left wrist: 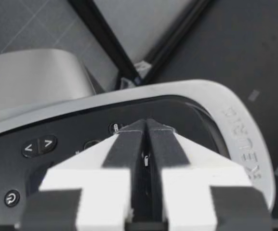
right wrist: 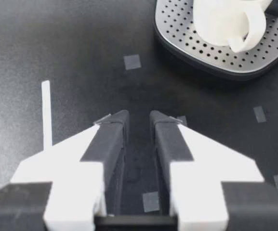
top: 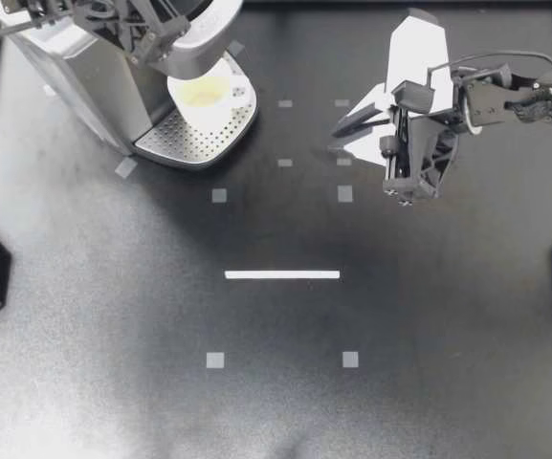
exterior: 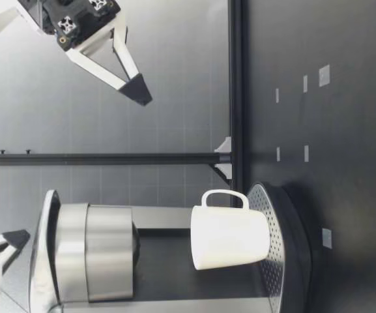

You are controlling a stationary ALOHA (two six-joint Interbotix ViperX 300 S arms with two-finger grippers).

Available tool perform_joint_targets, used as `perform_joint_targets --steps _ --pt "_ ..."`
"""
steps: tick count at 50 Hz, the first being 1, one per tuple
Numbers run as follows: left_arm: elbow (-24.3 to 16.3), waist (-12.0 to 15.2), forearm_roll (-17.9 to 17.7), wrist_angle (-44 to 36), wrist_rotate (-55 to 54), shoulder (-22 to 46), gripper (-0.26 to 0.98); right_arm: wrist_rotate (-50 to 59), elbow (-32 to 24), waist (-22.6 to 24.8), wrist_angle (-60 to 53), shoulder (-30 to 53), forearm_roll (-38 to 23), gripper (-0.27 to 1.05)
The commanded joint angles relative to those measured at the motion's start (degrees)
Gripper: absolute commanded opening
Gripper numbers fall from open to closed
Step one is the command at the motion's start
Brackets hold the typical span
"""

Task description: Place the coffee capsule inside the capsule container, then place the cup onto the center of the cup tray.

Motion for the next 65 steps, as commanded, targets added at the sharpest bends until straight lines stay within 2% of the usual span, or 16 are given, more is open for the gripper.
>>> perform_joint_targets --steps 1,27,38,55,65 --pt "-1.7 0.1 0.9 0.4 0.1 -0.4 0.09 -0.1 -0.6 0.2 -0.4 -0.6 0.0 0.31" --pt "-1.6 0.2 1.4 0.7 0.1 1.0 0.09 -0.1 0.0 0.3 -0.5 -0.6 0.0 0.31" --pt "-1.7 0.2 1.4 5.3 0.2 2.4 0.09 -0.2 0.1 0.2 -0.5 -0.6 0.0 0.31" --pt "-1.7 0.2 1.3 6.9 0.4 4.6 0.09 -0.2 0.4 0.2 -0.8 -0.6 0.0 0.31" --pt "-1.8 0.2 -0.9 7.8 2.1 5.9 0.09 -0.2 0.4 0.3 -1.6 -0.5 -0.1 0.31"
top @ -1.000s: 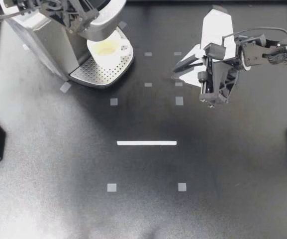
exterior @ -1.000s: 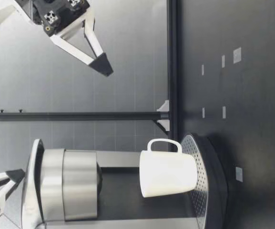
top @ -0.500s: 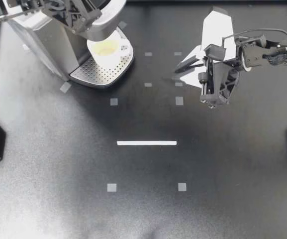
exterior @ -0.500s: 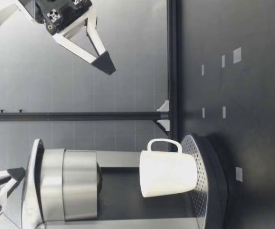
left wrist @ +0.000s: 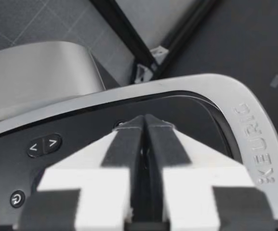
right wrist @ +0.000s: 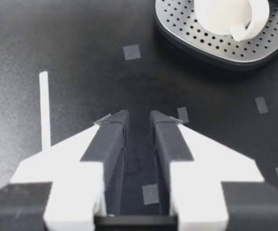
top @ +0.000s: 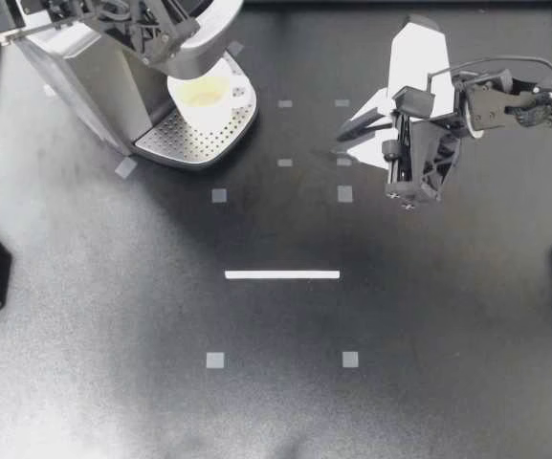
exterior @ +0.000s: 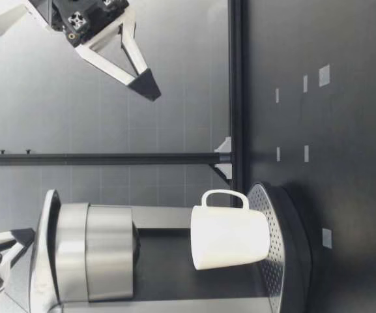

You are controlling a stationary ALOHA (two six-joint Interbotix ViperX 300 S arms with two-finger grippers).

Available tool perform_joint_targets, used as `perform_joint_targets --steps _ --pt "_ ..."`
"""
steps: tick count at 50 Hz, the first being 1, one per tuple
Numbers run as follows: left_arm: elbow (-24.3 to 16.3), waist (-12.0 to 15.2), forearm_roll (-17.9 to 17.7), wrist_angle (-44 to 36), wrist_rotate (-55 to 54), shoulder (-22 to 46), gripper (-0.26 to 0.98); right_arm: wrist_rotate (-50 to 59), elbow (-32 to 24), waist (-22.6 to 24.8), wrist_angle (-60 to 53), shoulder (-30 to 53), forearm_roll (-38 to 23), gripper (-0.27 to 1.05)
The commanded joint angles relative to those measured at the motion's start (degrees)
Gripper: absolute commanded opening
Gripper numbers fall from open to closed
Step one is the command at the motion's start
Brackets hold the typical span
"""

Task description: Place the coffee capsule inside the capsule container, then place the cup onto the center of the cup tray.

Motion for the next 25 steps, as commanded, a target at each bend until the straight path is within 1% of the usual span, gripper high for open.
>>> perform_joint_targets --steps 1,8,17,22,25 --pt "0.5 0.6 -2.0 2.0 1.0 2.6 0.09 -0.1 -0.6 0.2 -0.8 -0.5 0.1 0.31" --pt "0.2 0.6 -2.4 2.2 1.2 2.7 0.09 -0.1 -0.5 0.2 -0.9 -0.5 0.1 0.31" --pt "-1.3 0.6 -2.1 1.0 1.7 1.0 0.09 -0.1 -0.4 0.2 -1.0 -0.5 0.1 0.31" --pt "-1.8 0.6 -1.4 -2.0 2.0 -0.9 0.09 0.0 -0.4 0.2 -1.0 -0.5 0.1 0.31" --pt "-1.4 0.6 -0.5 -5.2 1.9 -2.5 0.09 0.1 -0.4 0.2 -0.9 -0.6 0.2 0.31"
